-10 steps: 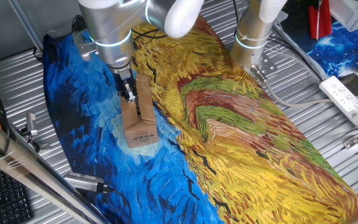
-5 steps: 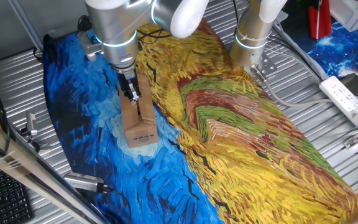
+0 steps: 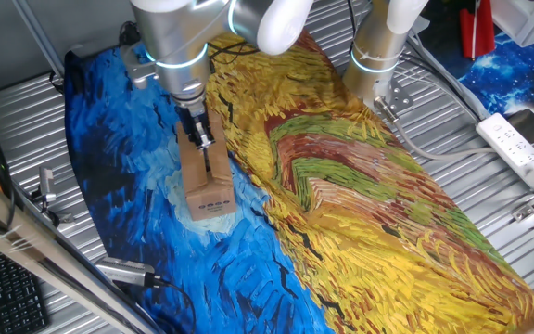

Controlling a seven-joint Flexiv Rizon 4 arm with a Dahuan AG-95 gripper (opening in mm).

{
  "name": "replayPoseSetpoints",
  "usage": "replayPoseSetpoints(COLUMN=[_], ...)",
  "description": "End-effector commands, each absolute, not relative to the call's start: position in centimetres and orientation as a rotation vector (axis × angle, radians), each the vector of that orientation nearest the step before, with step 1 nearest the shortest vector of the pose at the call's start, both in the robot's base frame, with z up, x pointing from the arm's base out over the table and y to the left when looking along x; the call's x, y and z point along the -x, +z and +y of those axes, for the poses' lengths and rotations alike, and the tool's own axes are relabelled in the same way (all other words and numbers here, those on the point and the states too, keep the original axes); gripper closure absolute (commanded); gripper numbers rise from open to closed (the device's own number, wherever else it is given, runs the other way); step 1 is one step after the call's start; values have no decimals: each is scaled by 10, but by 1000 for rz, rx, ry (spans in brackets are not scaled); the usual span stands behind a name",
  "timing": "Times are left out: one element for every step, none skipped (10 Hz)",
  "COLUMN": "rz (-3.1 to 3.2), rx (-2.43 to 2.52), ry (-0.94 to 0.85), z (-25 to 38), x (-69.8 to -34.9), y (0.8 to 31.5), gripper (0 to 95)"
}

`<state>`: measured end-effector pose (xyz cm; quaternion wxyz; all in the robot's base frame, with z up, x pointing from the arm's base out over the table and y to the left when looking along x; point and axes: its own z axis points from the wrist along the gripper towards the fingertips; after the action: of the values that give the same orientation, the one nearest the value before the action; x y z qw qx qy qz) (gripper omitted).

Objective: Open a box

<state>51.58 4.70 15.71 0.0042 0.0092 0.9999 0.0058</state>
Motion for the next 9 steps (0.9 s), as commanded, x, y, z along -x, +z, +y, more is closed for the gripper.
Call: replayPoseSetpoints(rz=[3139, 3142, 3143, 3146, 3146, 3145, 3144, 3144, 3146], rx=[-32, -39, -45, -56, -59, -64, -68, -72, -75], ry=[20, 21, 25, 30, 30, 35, 37, 39, 39], z=[48, 49, 49, 50, 50, 51, 51, 52, 53], x=[-515, -513, -511, -508, -507, -501, -497, -494, -491], y=[158, 161, 162, 164, 164, 165, 165, 166, 168], gripper=[950, 950, 950, 950, 950, 950, 950, 950, 950])
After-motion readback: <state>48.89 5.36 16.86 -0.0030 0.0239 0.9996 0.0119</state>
